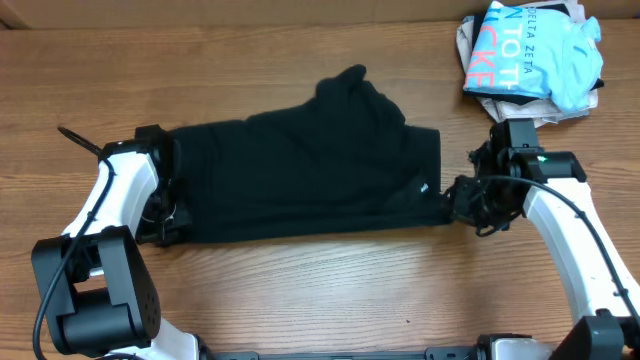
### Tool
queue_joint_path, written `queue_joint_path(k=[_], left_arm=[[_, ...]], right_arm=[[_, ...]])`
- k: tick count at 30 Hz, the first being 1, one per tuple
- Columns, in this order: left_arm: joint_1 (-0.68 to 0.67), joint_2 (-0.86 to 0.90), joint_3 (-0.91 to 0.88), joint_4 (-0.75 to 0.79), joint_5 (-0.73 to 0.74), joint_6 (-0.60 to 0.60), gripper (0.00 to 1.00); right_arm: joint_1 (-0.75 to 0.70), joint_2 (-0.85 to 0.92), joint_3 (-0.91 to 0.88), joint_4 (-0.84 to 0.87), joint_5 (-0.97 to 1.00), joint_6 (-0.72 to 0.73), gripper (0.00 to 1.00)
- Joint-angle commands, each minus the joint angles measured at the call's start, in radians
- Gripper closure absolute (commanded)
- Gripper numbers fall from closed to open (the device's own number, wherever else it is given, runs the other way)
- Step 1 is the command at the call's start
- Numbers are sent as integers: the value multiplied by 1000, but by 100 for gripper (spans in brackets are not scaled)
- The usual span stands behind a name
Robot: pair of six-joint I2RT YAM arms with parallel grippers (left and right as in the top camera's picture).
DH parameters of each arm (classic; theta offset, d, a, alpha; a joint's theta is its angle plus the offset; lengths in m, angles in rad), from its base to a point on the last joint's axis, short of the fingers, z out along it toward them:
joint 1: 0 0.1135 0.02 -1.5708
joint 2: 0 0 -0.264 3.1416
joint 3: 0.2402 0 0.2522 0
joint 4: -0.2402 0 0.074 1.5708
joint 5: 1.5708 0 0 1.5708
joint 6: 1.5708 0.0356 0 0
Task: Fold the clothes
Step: 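Fold the shirt's front edge back toward the top with both grippers, then release the shirt and raise both grippers away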
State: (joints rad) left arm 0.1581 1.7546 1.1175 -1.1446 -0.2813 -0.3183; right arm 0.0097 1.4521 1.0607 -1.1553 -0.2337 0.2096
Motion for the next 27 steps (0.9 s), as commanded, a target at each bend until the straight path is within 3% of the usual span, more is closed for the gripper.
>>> queue_joint_path(k=[1, 7, 11, 14, 15, 16, 17, 19, 23, 27], left_arm=[[12, 4, 16, -43, -82, -27, 96], [12, 4, 16, -91, -126, -89, 96], [12, 4, 16, -85, -114, -89, 96], [12, 4, 16, -82, -109, -86, 90], [12, 4, 16, -82, -108, -86, 79], [12, 4, 16, -81, -102, -85, 54], [12, 4, 16, -81, -98, -85, 39], [12, 4, 16, -81, -89, -69, 20], [13, 4, 28, -81, -88, -63, 6], [13, 2, 134, -121, -58, -62, 2]], right_arm=[[-11, -11, 9, -43, 42, 32, 96], [-11, -11, -27, -127, 41, 80, 95], [-11, -11, -27, -160, 41, 80, 53], [-11, -11, -27, -156, 40, 80, 39], [-11, -11, -27, -151, 41, 80, 38], [-11, -11, -27, -146, 41, 80, 37], [-11, -11, -27, -136, 41, 80, 37], [-11, -11, -25, -117, 40, 80, 37], [-11, -11, 12, -64, 18, 70, 37], [-1, -11, 124, -9, -56, -9, 35]])
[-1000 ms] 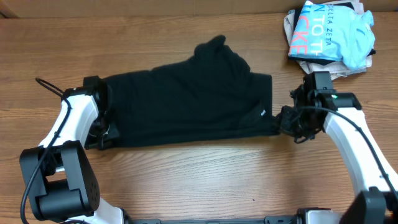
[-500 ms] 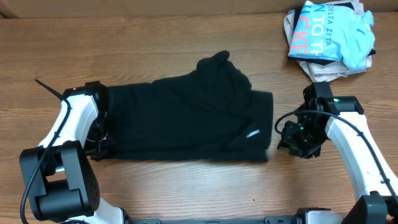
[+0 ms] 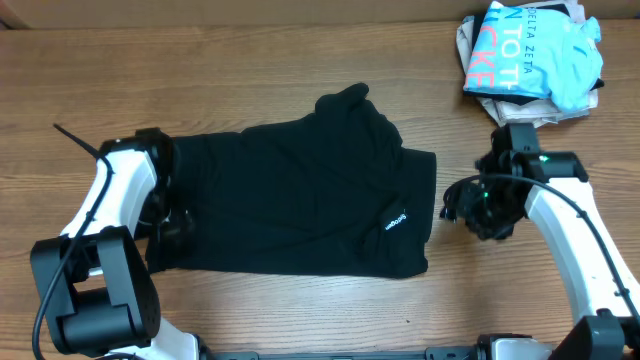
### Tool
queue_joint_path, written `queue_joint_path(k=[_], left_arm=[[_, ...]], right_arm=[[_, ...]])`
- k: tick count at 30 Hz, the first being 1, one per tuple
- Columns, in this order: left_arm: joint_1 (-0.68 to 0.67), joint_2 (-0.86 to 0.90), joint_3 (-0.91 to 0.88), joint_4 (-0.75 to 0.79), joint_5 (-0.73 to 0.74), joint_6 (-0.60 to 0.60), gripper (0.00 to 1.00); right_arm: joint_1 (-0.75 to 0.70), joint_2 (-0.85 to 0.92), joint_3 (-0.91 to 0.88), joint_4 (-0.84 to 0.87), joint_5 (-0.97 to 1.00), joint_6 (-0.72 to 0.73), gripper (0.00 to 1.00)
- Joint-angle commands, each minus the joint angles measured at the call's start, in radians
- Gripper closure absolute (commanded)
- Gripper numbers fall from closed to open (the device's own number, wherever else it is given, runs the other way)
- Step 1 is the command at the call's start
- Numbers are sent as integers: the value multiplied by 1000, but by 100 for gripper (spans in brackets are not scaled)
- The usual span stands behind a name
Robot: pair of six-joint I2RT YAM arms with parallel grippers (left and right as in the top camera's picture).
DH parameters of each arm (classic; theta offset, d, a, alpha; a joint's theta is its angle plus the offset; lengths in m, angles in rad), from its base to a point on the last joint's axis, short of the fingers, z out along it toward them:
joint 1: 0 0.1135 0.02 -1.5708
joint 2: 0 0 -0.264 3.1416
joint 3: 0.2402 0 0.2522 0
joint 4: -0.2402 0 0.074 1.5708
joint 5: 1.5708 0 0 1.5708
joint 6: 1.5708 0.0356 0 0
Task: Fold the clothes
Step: 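Release the shirt and raise both grippers away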
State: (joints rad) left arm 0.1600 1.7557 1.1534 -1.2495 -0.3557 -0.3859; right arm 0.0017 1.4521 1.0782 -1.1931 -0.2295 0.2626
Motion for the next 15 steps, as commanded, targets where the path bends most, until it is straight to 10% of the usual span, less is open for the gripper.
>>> queue_joint_path(k=[1, 8, 15], left_arm=[[10, -1, 139, -29, 28, 10, 1], [10, -6, 444, 27, 371, 367, 0], [10, 2, 518, 289, 409, 409, 0]], right_arm=[[20, -10, 148, 40, -61, -79, 34], [155, 79, 473, 116, -34, -167, 33], [228, 266, 647, 302, 122, -186, 33]])
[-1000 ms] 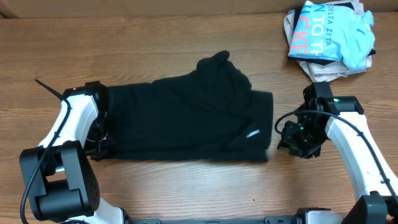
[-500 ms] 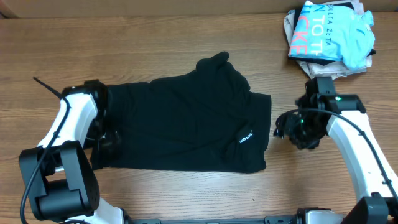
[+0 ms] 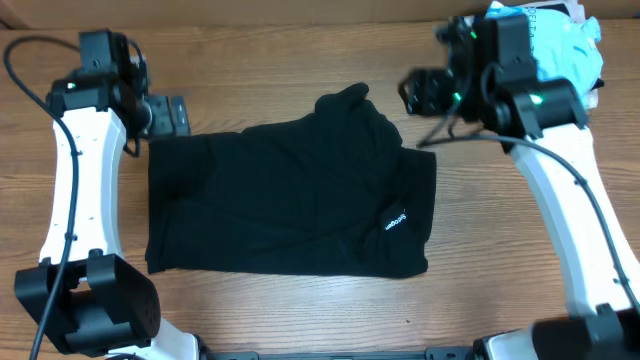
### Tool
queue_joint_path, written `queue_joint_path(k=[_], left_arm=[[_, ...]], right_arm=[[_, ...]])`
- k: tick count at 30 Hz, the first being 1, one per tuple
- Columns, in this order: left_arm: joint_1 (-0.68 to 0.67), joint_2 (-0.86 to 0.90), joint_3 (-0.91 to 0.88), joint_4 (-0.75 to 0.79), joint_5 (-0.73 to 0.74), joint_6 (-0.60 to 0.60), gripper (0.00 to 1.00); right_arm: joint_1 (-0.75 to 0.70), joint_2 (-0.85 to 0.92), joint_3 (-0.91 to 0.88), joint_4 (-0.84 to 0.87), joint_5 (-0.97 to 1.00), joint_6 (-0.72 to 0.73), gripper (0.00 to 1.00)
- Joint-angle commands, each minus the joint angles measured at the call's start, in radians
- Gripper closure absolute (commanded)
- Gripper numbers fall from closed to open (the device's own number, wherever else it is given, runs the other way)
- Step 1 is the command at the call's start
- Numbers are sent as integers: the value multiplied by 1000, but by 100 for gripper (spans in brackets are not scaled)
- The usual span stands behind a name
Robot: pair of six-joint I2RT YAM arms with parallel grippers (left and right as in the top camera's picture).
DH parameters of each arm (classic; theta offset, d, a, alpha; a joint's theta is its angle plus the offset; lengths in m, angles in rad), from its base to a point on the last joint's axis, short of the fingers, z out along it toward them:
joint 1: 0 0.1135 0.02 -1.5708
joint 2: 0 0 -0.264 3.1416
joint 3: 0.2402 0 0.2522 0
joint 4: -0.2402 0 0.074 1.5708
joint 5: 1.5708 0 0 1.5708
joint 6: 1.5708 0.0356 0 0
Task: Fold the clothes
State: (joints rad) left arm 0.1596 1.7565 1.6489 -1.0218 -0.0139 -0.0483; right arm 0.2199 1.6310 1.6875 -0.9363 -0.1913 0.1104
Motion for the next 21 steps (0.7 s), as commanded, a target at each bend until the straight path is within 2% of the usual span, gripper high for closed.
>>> queue_joint_path(k=[1, 5, 9, 21], left_arm=[[10, 9, 22, 93, 67, 72, 0], [11, 79, 22, 178, 64, 71, 0], [20, 186, 22, 217, 56, 60, 3], [82, 394, 22, 250, 60, 127, 5]], right_arm=[[10, 115, 38, 77, 87, -34, 33], [10, 223, 38, 157, 87, -34, 33], [10, 291, 37, 164, 98, -37, 33], [10, 314, 35, 113, 116, -37, 32]])
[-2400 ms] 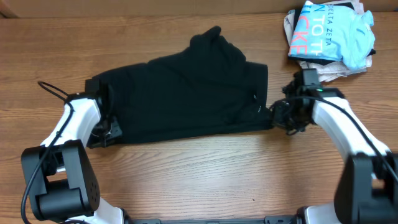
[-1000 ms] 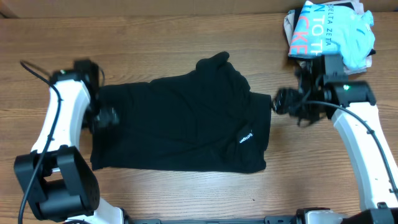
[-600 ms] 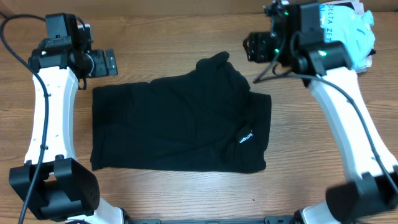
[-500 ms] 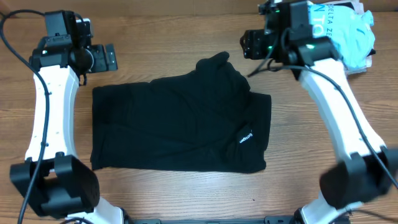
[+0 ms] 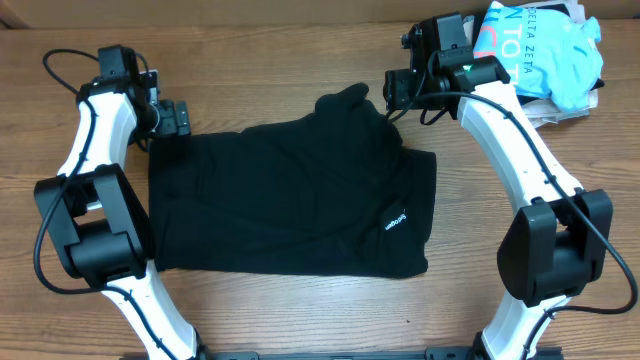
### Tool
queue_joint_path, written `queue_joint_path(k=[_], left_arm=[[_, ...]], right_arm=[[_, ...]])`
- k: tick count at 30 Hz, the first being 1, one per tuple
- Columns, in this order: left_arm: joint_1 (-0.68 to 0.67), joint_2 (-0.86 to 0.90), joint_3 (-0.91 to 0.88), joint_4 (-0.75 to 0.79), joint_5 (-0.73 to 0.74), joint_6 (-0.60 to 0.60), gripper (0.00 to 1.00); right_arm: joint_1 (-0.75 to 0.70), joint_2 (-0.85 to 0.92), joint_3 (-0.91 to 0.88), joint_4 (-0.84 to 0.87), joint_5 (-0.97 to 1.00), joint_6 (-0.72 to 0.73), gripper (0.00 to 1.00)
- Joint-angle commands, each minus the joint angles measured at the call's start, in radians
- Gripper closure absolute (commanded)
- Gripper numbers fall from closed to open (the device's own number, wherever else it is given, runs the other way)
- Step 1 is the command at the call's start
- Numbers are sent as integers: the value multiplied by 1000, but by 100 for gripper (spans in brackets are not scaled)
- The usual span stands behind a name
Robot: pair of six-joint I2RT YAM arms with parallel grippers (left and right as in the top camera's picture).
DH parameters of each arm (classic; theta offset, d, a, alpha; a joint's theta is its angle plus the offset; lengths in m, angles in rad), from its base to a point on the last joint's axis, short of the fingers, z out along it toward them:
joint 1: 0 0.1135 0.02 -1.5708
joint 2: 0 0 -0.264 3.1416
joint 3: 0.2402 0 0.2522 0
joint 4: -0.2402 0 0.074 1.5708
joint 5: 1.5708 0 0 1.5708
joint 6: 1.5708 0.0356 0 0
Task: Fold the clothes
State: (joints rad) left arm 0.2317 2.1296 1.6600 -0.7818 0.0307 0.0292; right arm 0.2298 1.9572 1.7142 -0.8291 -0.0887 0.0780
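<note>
A black garment (image 5: 290, 200) lies spread flat on the middle of the wooden table (image 5: 300, 320), with a small white logo near its right side. A rumpled lump of cloth (image 5: 345, 102) rises at its far edge. My left gripper (image 5: 178, 117) sits at the garment's far left corner, its fingers looking open just above the cloth. At the far right edge, beside the lump, my right gripper (image 5: 396, 91) also looks open. Neither holds any cloth that I can see.
A pile of folded clothes (image 5: 535, 50), topped by a light blue shirt with lettering, lies at the far right corner, just behind the right arm. Cables trail from both arms.
Both grippers have come closer to the garment's far edge: the left now at the far left corner, the right a little leftward beside the lump. The garment lies unchanged.
First both grippers were at the garment's near corners, the cloth drawn narrow. Then the garment lay wider toward the near edge, the right gripper apart from it. After that both arms were at the far side, and now they sit at the far corners.
</note>
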Motion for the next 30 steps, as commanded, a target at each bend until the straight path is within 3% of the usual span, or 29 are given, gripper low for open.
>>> queue_joint_path(k=[1, 16, 30], left_arm=[[11, 25, 11, 13, 15, 58, 7], [12, 75, 11, -14, -20, 72, 36], [12, 75, 3, 11, -13, 72, 42]], right_arm=[[0, -13, 8, 8, 14, -5, 32], [0, -6, 8, 20, 13, -4, 32], [0, 44, 8, 16, 13, -4, 32]])
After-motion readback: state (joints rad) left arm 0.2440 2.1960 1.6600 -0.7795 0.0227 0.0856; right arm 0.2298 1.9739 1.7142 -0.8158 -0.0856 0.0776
